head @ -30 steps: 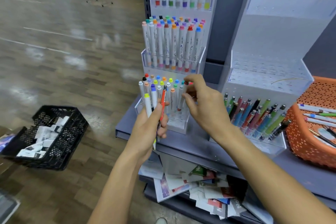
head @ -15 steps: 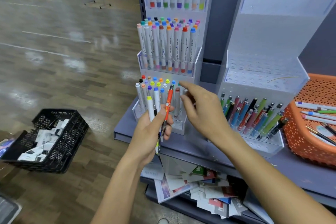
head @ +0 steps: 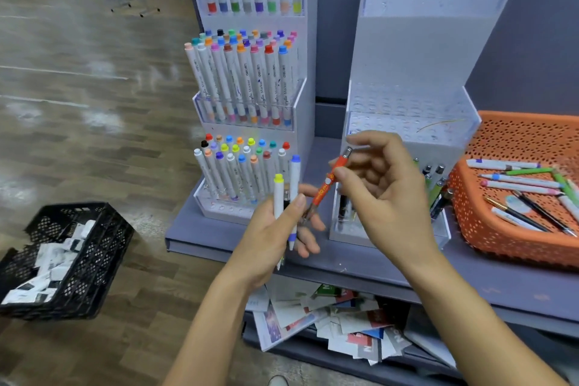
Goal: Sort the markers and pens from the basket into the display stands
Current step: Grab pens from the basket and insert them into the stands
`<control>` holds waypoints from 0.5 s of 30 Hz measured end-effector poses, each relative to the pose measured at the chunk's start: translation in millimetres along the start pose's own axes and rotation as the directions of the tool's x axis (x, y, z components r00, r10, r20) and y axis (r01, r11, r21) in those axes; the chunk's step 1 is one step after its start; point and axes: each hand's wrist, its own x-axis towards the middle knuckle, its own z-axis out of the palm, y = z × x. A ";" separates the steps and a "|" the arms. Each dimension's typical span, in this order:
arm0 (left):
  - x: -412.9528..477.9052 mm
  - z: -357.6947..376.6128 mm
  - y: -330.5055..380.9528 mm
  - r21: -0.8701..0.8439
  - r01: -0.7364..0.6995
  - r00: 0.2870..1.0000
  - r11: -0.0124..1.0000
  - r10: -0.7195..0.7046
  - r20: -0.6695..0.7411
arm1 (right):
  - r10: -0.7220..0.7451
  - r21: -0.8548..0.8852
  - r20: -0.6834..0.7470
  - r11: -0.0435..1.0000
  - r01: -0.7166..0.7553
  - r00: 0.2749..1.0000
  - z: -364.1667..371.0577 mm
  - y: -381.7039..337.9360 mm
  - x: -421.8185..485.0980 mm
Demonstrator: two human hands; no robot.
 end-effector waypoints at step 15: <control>21.5 26.0 -4.0 0.058 0.062 0.992 0.996 -0.055 -0.117 | -0.300 -0.490 -0.048 0.839 0.239 0.953 -41.1 26.8 -4.9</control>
